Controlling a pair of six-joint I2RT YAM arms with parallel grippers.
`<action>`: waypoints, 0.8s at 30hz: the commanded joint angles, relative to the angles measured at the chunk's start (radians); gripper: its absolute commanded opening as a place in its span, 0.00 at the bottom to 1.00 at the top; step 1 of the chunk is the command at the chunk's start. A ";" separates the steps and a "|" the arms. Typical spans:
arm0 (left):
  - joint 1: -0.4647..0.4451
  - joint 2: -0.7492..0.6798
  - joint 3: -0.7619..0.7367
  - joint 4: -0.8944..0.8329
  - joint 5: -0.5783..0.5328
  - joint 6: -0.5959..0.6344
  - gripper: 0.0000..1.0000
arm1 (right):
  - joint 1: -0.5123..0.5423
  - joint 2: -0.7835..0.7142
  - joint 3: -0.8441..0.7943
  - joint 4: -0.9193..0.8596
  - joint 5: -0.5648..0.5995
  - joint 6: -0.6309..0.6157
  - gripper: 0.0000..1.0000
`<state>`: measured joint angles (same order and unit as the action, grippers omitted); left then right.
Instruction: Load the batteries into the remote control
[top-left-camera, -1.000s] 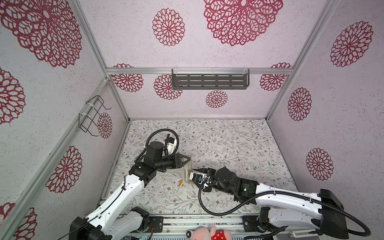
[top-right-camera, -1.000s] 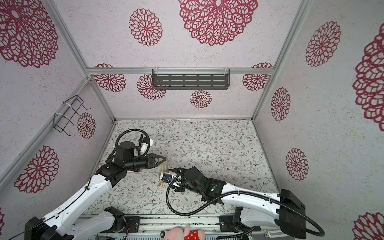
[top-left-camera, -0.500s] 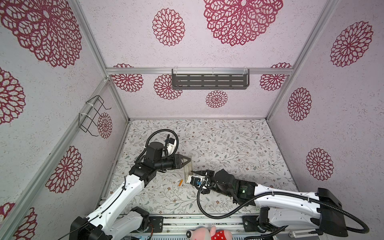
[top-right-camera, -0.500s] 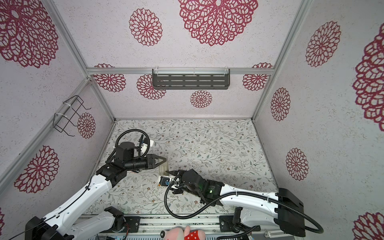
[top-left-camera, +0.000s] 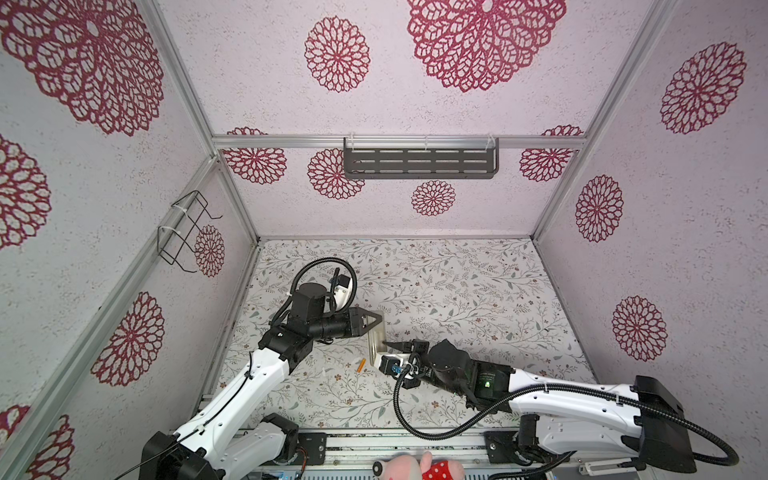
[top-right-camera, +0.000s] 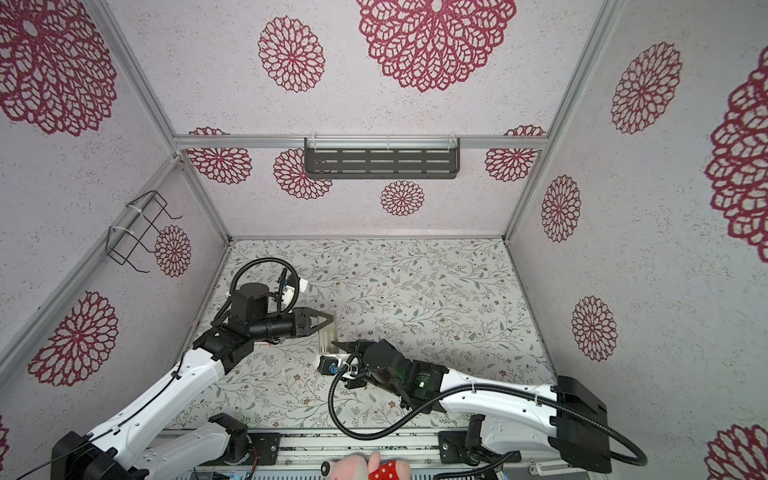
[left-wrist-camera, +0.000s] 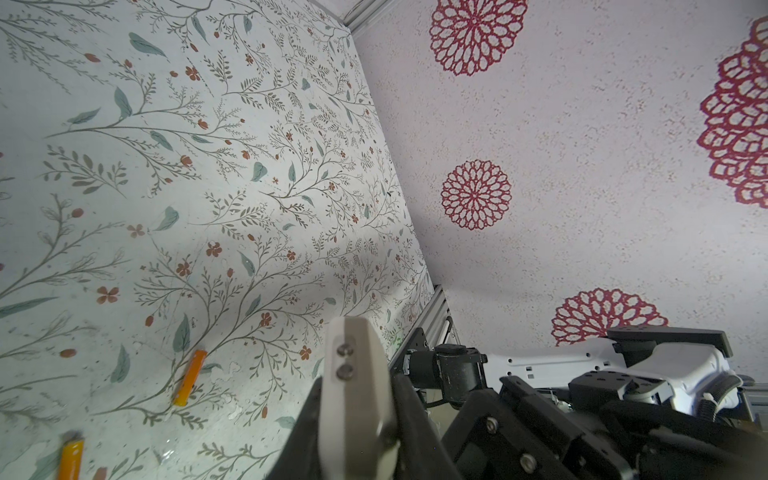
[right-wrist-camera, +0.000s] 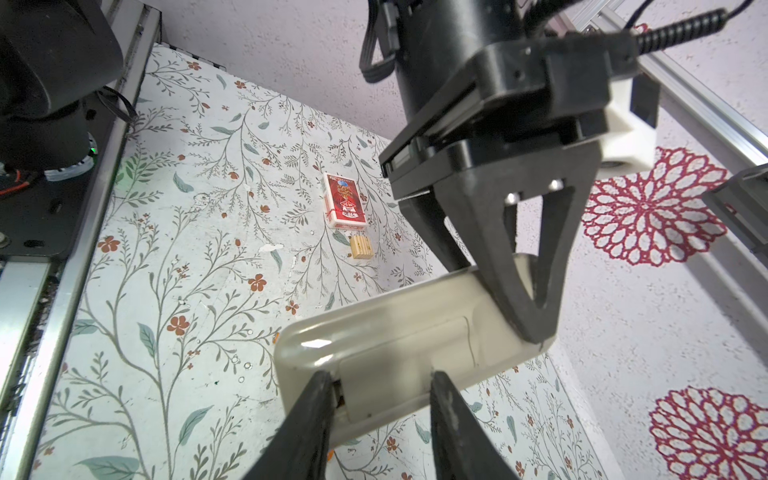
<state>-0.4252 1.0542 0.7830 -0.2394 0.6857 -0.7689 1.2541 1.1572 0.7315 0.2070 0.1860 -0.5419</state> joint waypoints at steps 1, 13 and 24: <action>0.003 -0.006 -0.008 0.051 0.054 -0.018 0.00 | 0.005 -0.009 0.029 -0.006 0.034 -0.022 0.41; 0.002 -0.010 -0.028 0.066 0.063 -0.039 0.00 | 0.007 0.007 0.032 0.007 0.060 -0.030 0.45; 0.002 -0.005 -0.036 0.079 0.067 -0.050 0.00 | 0.015 0.024 0.027 0.041 0.150 -0.078 0.47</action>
<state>-0.4206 1.0542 0.7418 -0.2024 0.6983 -0.7990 1.2675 1.1717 0.7315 0.2131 0.2615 -0.5877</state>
